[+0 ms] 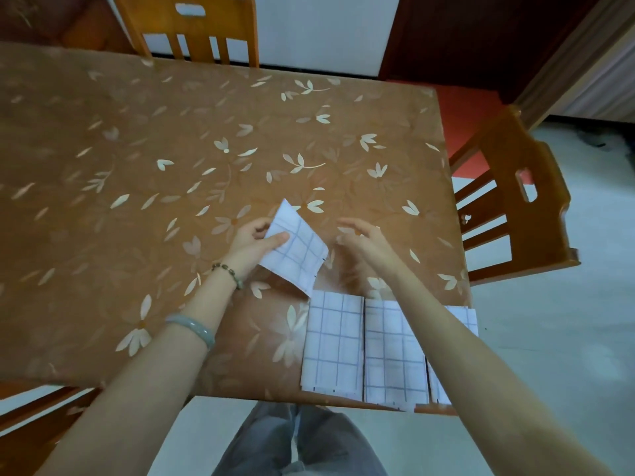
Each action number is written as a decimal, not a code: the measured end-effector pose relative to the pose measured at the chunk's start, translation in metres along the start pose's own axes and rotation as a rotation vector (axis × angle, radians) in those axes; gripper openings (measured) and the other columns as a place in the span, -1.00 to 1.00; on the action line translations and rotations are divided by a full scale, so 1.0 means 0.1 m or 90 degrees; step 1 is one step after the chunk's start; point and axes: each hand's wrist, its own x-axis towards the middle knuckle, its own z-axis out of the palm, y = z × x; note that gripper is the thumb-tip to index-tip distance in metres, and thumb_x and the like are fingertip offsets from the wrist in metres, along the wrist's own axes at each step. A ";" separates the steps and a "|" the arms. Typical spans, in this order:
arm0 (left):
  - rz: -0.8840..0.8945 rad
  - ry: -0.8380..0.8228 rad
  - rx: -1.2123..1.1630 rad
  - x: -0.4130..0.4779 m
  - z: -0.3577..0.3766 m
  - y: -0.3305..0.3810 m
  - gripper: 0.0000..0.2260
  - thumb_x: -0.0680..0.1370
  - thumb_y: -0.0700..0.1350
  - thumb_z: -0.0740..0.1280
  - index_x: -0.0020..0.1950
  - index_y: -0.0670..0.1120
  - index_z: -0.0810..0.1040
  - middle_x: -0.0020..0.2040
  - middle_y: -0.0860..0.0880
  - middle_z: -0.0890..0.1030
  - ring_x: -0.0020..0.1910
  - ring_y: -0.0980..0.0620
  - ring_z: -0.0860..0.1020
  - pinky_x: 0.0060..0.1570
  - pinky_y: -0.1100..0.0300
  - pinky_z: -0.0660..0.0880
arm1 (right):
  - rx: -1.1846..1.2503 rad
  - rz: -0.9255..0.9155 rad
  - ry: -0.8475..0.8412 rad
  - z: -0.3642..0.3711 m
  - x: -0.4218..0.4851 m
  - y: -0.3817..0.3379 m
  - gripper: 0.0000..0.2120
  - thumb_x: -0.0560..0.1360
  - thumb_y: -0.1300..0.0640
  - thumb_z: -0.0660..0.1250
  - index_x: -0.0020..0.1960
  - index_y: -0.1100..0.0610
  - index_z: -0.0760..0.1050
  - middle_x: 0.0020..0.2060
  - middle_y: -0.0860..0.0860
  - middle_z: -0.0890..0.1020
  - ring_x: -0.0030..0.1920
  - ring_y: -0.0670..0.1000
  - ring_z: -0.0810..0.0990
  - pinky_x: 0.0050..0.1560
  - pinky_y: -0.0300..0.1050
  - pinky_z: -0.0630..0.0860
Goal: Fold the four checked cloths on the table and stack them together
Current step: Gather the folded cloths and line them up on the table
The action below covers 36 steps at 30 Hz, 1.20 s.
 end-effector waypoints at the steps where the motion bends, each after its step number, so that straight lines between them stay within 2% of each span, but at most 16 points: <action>1: -0.004 -0.018 -0.021 -0.02 -0.04 0.07 -0.84 0.49 -0.28 0.40 0.03 -0.09 0.57 -0.20 0.09 0.69 -0.27 0.20 0.64 -0.29 0.32 0.55 | 0.005 0.006 -0.036 0.00 0.00 -0.05 -0.73 0.49 0.23 0.33 0.19 0.10 0.56 0.11 -0.09 0.58 0.06 -0.31 0.53 0.14 -0.43 0.38; 3: -0.026 -0.065 -0.088 -0.08 -0.11 0.16 -0.80 0.49 -0.28 0.40 0.09 -0.09 0.58 -0.12 0.03 0.70 -0.17 0.09 0.66 -0.17 0.21 0.61 | 0.005 0.018 -0.105 0.02 0.00 -0.11 -0.73 0.45 0.15 0.37 0.15 0.12 0.60 0.10 -0.05 0.64 0.17 -0.11 0.55 0.23 -0.28 0.39; 7: -0.090 -0.143 -0.181 -0.19 -0.23 0.19 -0.68 0.40 -0.16 0.44 0.13 -0.17 0.58 0.03 -0.18 0.66 -0.08 -0.07 0.66 -0.09 0.04 0.62 | 0.020 0.053 -0.161 0.11 -0.03 -0.12 -0.55 0.27 -0.05 0.45 0.15 0.01 0.61 0.09 -0.06 0.66 0.17 -0.05 0.58 0.28 -0.11 0.42; 10: -0.138 -0.169 -0.189 -0.31 -0.30 0.13 -0.47 0.22 -0.04 0.61 0.12 -0.20 0.60 0.04 -0.21 0.66 -0.08 -0.10 0.67 -0.15 0.06 0.61 | 0.055 0.110 -0.258 0.21 -0.14 -0.06 -0.63 0.36 0.08 0.44 0.13 0.20 0.60 0.06 0.18 0.66 0.10 0.17 0.62 0.17 0.10 0.50; 11: -0.147 -0.162 -0.185 -0.35 -0.32 0.10 -0.51 0.27 -0.07 0.58 0.13 -0.21 0.59 0.04 -0.21 0.66 -0.10 -0.09 0.67 -0.18 0.09 0.61 | 0.074 0.129 -0.267 0.25 -0.20 -0.03 -0.66 0.40 0.15 0.42 0.13 0.27 0.59 0.07 0.26 0.63 0.10 0.24 0.61 0.18 0.15 0.49; 13: -0.169 -0.131 -0.192 -0.46 -0.38 0.02 -0.72 0.49 -0.18 0.40 0.17 -0.23 0.56 -0.02 -0.18 0.68 -0.16 -0.05 0.68 -0.28 0.15 0.60 | 0.071 0.124 -0.235 0.34 -0.29 0.02 -0.72 0.43 0.23 0.41 0.11 0.33 0.58 0.05 0.29 0.63 0.05 0.25 0.61 0.16 0.17 0.49; 15: -0.217 -0.112 -0.204 -0.54 -0.50 -0.10 -0.80 0.56 -0.23 0.26 0.17 -0.20 0.55 -0.07 -0.14 0.69 -0.19 -0.02 0.68 -0.36 0.18 0.59 | 0.055 0.115 -0.191 0.46 -0.38 0.10 -0.73 0.39 0.20 0.44 0.04 0.32 0.61 0.01 0.27 0.65 0.00 0.23 0.62 0.14 0.18 0.50; 17: -0.268 -0.117 -0.204 -0.58 -0.64 -0.26 -0.79 0.54 -0.25 0.29 0.16 -0.18 0.56 -0.02 -0.13 0.67 -0.15 0.01 0.67 -0.22 0.13 0.64 | 0.052 0.126 -0.154 0.58 -0.48 0.19 -0.61 0.29 0.10 0.48 0.00 0.36 0.60 0.00 0.30 0.64 -0.02 0.22 0.62 0.12 0.21 0.51; 19: -0.307 -0.109 -0.144 -0.59 -0.73 -0.40 -0.81 0.52 -0.31 0.31 0.10 -0.15 0.58 -0.05 -0.09 0.67 -0.18 0.07 0.66 -0.14 0.21 0.62 | 0.046 0.138 -0.120 0.68 -0.57 0.31 -0.57 0.29 0.08 0.47 -0.01 0.41 0.55 -0.09 0.26 0.65 -0.08 0.17 0.62 -0.01 0.12 0.54; 22: -0.307 -0.047 -0.095 -0.54 -0.77 -0.54 -0.78 0.50 -0.35 0.35 0.12 -0.16 0.56 -0.06 -0.07 0.66 -0.15 0.09 0.62 -0.16 0.26 0.60 | 0.004 0.185 -0.077 0.86 -0.74 0.46 -0.85 0.41 0.20 0.44 -0.27 0.27 0.56 -0.37 0.07 0.61 -0.36 -0.04 0.58 -0.29 -0.11 0.51; 24: -0.295 -0.004 -0.068 -0.49 -0.74 -0.57 -0.73 0.47 -0.36 0.39 0.14 -0.18 0.54 -0.02 -0.09 0.63 -0.11 0.07 0.60 -0.22 0.26 0.60 | -0.041 0.213 -0.039 1.01 -0.81 0.62 -0.60 0.40 0.25 0.43 -0.48 0.10 0.30 -0.58 -0.05 0.36 -0.56 -0.10 0.35 -0.44 -0.22 0.30; 26: -0.281 0.016 -0.023 -0.43 -0.67 -0.60 -0.74 0.46 -0.37 0.41 0.12 -0.19 0.53 -0.07 -0.10 0.61 -0.14 0.06 0.59 -0.32 0.30 0.58 | -0.098 0.217 0.020 1.17 -0.87 0.79 -0.51 0.35 0.22 0.45 -0.50 0.07 0.15 -0.56 0.01 0.25 -0.51 0.00 0.28 -0.38 -0.18 0.24; 28: -0.272 0.022 0.025 -0.36 -0.60 -0.67 -0.75 0.45 -0.37 0.42 0.09 -0.20 0.53 -0.07 -0.12 0.61 -0.15 0.04 0.59 -0.37 0.33 0.56 | -0.123 0.227 0.065 1.30 -0.91 0.92 -0.52 0.32 0.18 0.44 -0.51 0.08 0.14 -0.54 0.07 0.24 -0.45 0.02 0.30 -0.36 -0.15 0.24; 32: -0.266 0.039 0.112 -0.26 -0.49 -0.80 -0.83 0.45 -0.38 0.42 -0.09 -0.15 0.52 -0.11 -0.12 0.59 -0.18 0.03 0.57 -0.38 0.33 0.56 | -0.200 0.267 0.091 1.47 -0.96 1.04 -0.51 0.36 0.13 0.42 -0.53 0.09 0.15 -0.60 0.00 0.24 -0.55 -0.03 0.26 -0.50 -0.18 0.22; 34: -0.258 0.034 0.136 -0.25 -0.45 -0.83 -0.83 0.45 -0.39 0.41 -0.07 -0.19 0.51 -0.20 -0.08 0.56 -0.25 0.07 0.54 -0.44 0.37 0.54 | -0.247 0.292 0.096 1.53 -0.97 1.09 -0.55 0.37 0.10 0.41 -0.53 0.10 0.21 -0.61 0.03 0.37 -0.54 -0.01 0.40 -0.48 -0.15 0.40; 36: -0.250 0.020 0.162 -0.25 -0.43 -0.87 -0.80 0.44 -0.40 0.41 0.02 -0.23 0.52 -0.23 -0.09 0.55 -0.30 0.04 0.53 -0.44 0.34 0.53 | -0.260 0.320 0.098 1.56 -0.99 1.14 -0.63 0.37 0.07 0.40 -0.50 0.12 0.31 -0.50 0.12 0.57 -0.41 0.08 0.60 -0.29 -0.04 0.60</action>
